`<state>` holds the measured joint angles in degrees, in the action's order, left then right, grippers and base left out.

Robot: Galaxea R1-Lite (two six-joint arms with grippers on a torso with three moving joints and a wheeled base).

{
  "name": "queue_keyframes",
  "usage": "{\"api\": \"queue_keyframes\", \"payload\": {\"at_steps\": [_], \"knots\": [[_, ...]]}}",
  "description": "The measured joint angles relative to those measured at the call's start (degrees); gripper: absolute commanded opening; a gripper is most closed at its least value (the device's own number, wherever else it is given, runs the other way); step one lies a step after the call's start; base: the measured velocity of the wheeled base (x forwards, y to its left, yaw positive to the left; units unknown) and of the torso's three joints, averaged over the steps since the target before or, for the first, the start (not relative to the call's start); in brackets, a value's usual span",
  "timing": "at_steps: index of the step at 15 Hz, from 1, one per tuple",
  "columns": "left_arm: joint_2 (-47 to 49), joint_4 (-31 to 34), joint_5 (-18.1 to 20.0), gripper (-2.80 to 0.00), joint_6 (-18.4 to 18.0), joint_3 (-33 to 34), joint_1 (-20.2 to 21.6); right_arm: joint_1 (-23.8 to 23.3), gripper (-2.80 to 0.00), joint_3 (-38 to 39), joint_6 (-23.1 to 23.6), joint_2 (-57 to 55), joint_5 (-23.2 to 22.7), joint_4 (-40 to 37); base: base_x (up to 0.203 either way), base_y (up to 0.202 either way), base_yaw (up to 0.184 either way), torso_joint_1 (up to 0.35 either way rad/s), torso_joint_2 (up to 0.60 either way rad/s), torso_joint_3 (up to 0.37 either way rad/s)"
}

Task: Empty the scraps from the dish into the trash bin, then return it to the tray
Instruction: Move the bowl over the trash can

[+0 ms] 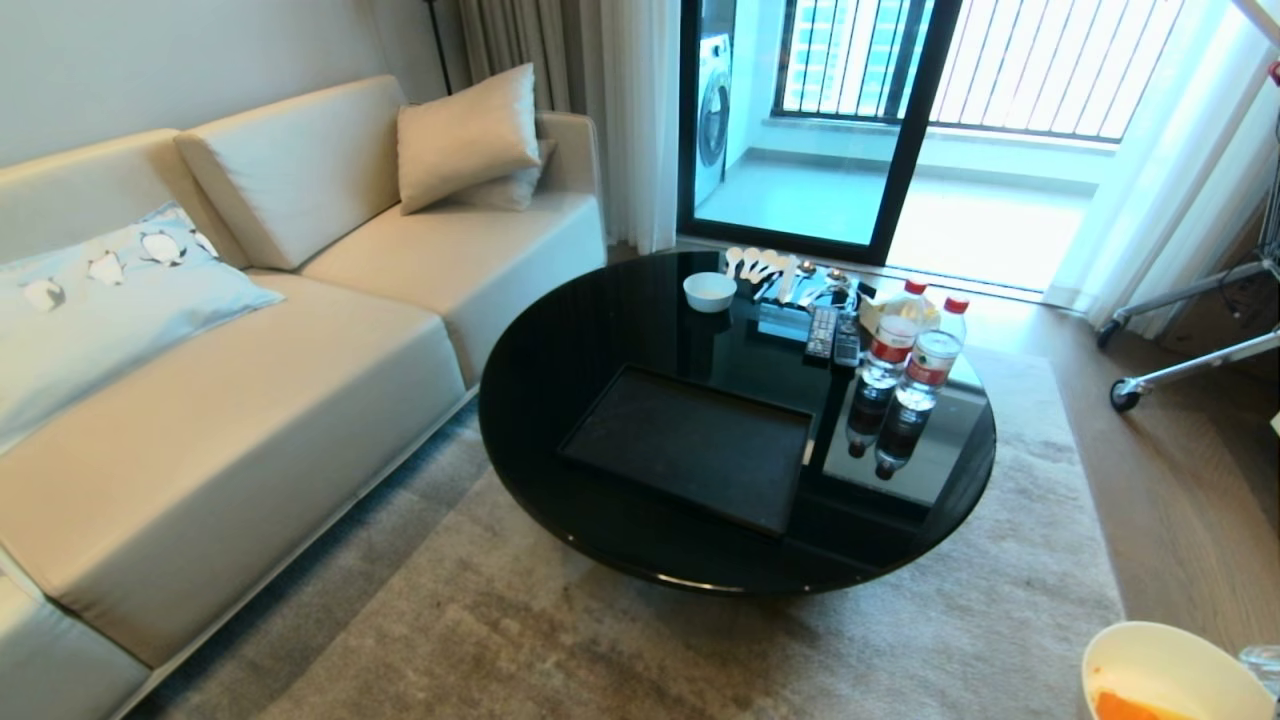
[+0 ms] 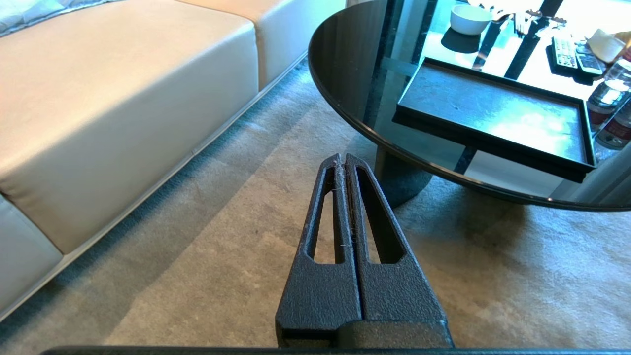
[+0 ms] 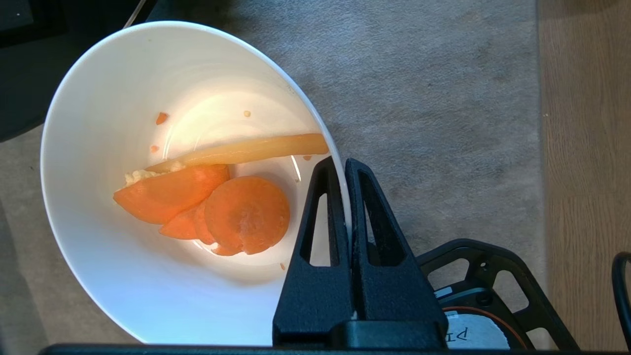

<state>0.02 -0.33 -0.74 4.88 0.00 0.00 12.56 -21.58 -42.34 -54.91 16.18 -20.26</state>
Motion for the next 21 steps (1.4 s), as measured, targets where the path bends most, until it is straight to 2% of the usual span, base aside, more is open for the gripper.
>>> {"api": "queue_keyframes", "payload": {"at_steps": [5,21], "knots": [[0.0,0.0,0.0,-2.8,0.0,0.0,0.0,0.0,-2.8,-0.2,-2.4,1.1,0.0,-2.3,-0.001,0.002,-0.023,0.0,0.0,0.0],[0.0,0.0,0.0,-2.8,0.0,0.0,0.0,-0.3,-2.8,-0.3,-3.4,6.5,0.0,-8.0,0.001,0.009,-0.166,0.003,0.0,0.003]]}}
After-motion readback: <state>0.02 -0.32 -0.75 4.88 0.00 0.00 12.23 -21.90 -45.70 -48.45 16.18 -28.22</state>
